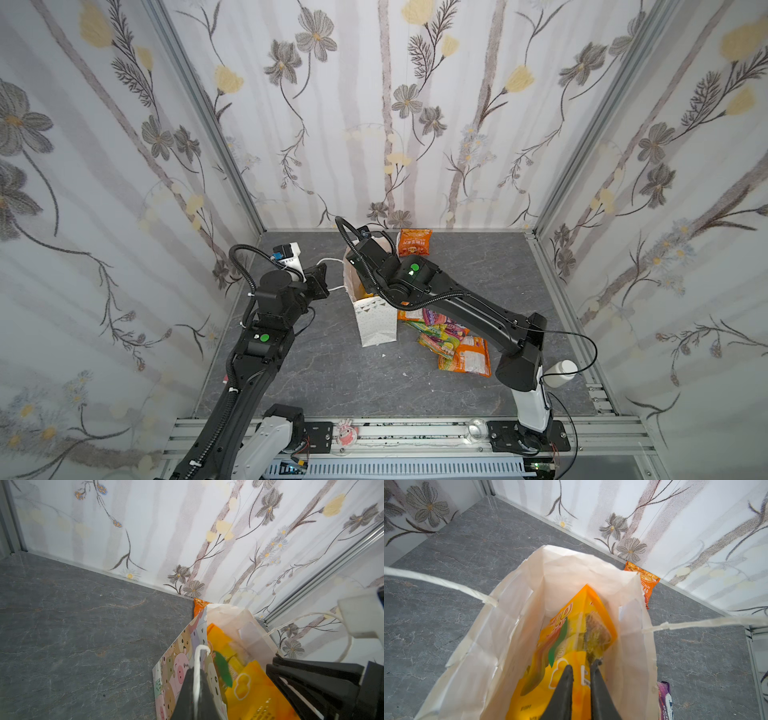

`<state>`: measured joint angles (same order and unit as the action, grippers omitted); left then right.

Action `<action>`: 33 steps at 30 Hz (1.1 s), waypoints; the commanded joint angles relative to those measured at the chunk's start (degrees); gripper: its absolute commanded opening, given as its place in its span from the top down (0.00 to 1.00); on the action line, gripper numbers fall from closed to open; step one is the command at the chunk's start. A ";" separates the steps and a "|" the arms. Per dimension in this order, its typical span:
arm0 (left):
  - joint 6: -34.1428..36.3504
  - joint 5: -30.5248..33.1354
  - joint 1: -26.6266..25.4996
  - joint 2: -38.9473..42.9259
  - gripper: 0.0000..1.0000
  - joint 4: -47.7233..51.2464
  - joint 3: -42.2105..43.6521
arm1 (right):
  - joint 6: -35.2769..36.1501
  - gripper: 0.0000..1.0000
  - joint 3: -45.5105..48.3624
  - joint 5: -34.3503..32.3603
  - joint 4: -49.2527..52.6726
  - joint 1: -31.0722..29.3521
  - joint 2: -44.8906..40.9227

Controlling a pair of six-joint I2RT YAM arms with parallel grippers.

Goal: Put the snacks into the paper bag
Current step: 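Lower the gummy bag into the paper bag and open the right gripper, then withdraw the right gripper and move it over the candy pile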

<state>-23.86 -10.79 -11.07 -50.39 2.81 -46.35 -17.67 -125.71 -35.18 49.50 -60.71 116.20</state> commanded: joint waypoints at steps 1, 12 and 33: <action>1.44 -3.15 0.17 -0.63 1.00 -3.43 -0.23 | -1.14 0.76 -0.55 -2.42 -2.40 -0.45 0.25; 6.94 -4.37 0.17 -3.29 1.00 1.15 -4.01 | -1.26 0.72 -0.43 3.54 -6.51 -2.52 -3.74; 10.91 -2.00 0.17 -0.58 1.00 1.58 -2.72 | -12.39 0.66 59.71 3.49 -24.45 -6.20 -55.26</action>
<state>-13.65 -12.69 -10.94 -51.09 4.80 -48.36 -27.20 -68.71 -28.14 25.98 -67.00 63.81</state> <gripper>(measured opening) 0.050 0.331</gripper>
